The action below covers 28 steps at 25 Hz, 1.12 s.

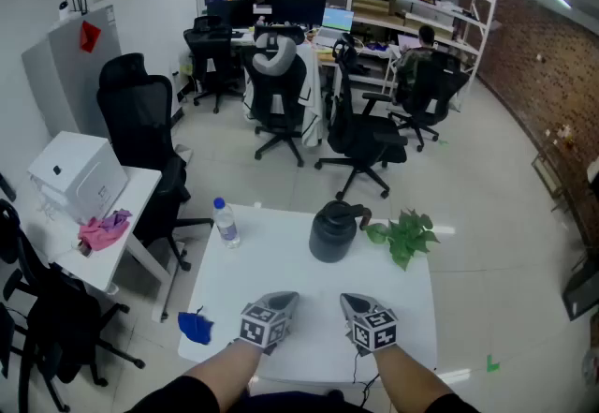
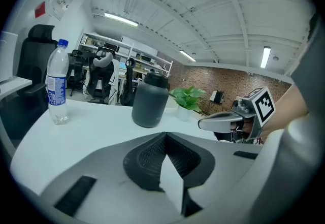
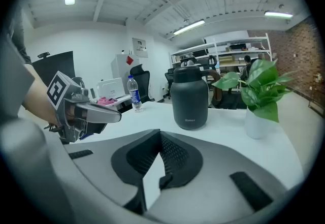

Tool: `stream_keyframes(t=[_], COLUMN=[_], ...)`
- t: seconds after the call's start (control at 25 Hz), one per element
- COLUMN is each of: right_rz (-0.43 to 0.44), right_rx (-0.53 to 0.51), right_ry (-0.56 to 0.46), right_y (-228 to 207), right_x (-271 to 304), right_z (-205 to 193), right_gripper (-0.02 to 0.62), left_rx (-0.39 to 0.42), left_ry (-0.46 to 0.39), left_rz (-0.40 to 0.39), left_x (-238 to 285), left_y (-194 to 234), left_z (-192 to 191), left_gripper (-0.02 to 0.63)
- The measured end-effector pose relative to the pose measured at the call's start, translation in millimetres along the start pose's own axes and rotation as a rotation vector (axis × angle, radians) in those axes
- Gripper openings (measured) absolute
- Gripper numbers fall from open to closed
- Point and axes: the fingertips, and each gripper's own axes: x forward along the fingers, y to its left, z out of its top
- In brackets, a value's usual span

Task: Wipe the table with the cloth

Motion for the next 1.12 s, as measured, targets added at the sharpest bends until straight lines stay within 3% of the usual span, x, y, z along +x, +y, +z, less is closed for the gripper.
stream_keyframes(t=[0.4,0.64,1.0,1.12], right_rz=[0.089,0.193,0.357,0.405], right_rx=[-0.056,-0.106,-0.165,-0.185], right_ry=[0.003,0.020,0.057,0.073], right_y=[50.7,112.0,210.5,238.5], right_x=[27.3,60.5,104.5,117.2], right_z=[14.8,19.0,11.4,6.3], right_gripper=[0.009,0.009,0.009,0.009], left_rx=[-0.022,-0.035,-0.048,-0.048], left_ry=[-0.030,-0.045,-0.044,-0.007], left_rz=[0.099,0.191,0.403,0.428], left_x=[-57.0,-117.9,-235.2,-254.6], left_y=[44.6,86.6,165.2,178.9], left_z=[-3.7,-21.2,-66.2,-85.5], left_gripper=[0.000,0.000,0.002,0.050])
